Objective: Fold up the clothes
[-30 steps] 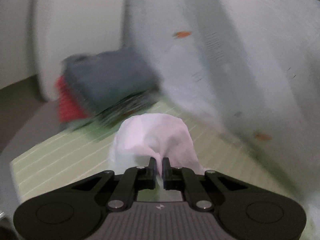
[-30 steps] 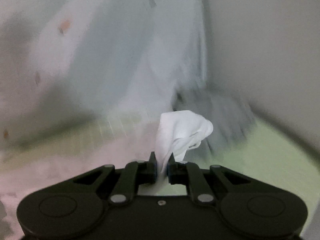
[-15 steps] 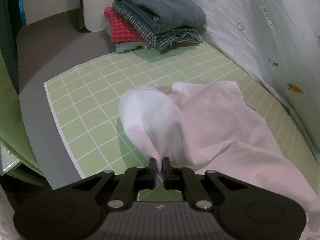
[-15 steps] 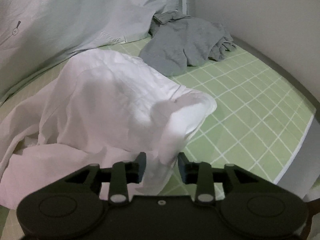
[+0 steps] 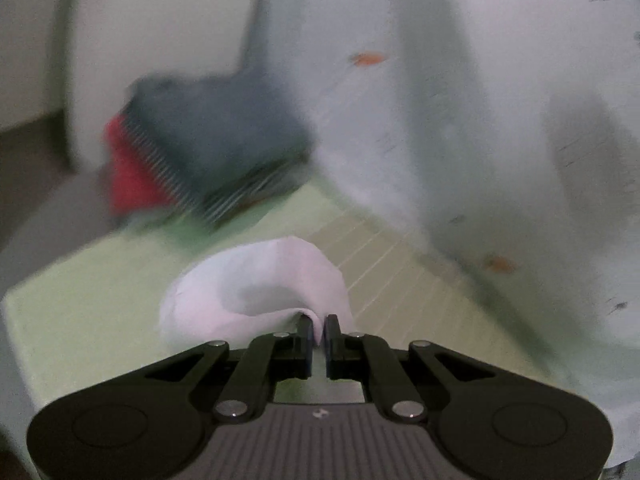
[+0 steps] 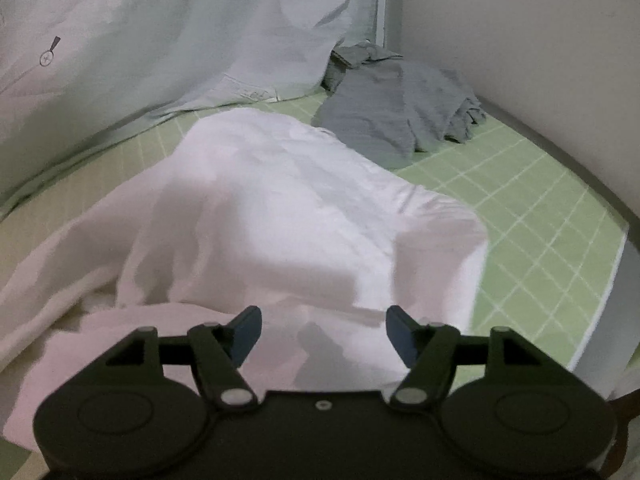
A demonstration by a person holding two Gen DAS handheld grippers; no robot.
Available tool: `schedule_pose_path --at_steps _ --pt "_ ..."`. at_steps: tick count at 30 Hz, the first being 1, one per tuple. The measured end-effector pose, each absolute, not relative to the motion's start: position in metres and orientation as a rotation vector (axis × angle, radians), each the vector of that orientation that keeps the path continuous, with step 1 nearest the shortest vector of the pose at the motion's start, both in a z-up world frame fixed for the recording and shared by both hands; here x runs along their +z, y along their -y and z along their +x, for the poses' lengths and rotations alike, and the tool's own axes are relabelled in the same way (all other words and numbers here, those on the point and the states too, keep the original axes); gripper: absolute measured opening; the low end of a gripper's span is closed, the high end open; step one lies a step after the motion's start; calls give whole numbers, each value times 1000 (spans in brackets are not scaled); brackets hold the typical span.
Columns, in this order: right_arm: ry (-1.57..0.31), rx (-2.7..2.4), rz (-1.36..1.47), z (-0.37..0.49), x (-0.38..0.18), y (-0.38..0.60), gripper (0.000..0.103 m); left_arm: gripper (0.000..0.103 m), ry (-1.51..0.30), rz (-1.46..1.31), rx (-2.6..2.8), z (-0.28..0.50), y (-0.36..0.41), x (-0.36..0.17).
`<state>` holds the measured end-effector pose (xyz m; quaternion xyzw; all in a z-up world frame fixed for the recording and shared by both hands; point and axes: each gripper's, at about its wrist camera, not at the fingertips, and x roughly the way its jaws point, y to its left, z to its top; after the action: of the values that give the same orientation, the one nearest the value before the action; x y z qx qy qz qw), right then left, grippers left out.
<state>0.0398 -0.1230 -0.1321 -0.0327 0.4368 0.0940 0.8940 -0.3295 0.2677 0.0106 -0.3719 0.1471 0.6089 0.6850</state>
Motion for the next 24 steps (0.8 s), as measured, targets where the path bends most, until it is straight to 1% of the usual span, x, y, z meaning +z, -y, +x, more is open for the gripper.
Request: schedule_pose_path --at_steps 5,9,12,14,15,16,17,18,19,20,24 --pt "-912 168 -41 42 -137 96 70 6 -274 -718 1257 -280 -336 48" --pt "-916 129 -20 48 -140 77 70 6 -272 -651 1171 -232 -389 63" --pt "-923 97 -25 51 -145 64 70 7 -268 -623 1123 -201 -422 58" --pt "-941 93 -49 50 -151 57 70 13 -280 -618 1110 -186 -441 48" --pt "-953 97 -66 49 -154 54 71 21 -315 -609 1134 -184 -444 38" --pt "-962 102 -86 48 -157 51 73 36 -351 -600 1158 -182 -446 28" --pt "-970 107 -113 45 -161 47 76 44 -386 -592 1180 -181 -449 17" --pt "-976 113 -140 42 -164 43 78 61 -419 -600 1189 -187 -446 4" --pt "-982 119 -161 40 -167 40 81 69 -452 -612 1199 -193 -443 -10" --pt "-991 124 -179 39 -170 37 83 69 -487 -662 1215 -205 -436 -26" --pt "-1023 132 -231 39 -181 29 86 70 -627 -866 1272 -254 -408 -89"
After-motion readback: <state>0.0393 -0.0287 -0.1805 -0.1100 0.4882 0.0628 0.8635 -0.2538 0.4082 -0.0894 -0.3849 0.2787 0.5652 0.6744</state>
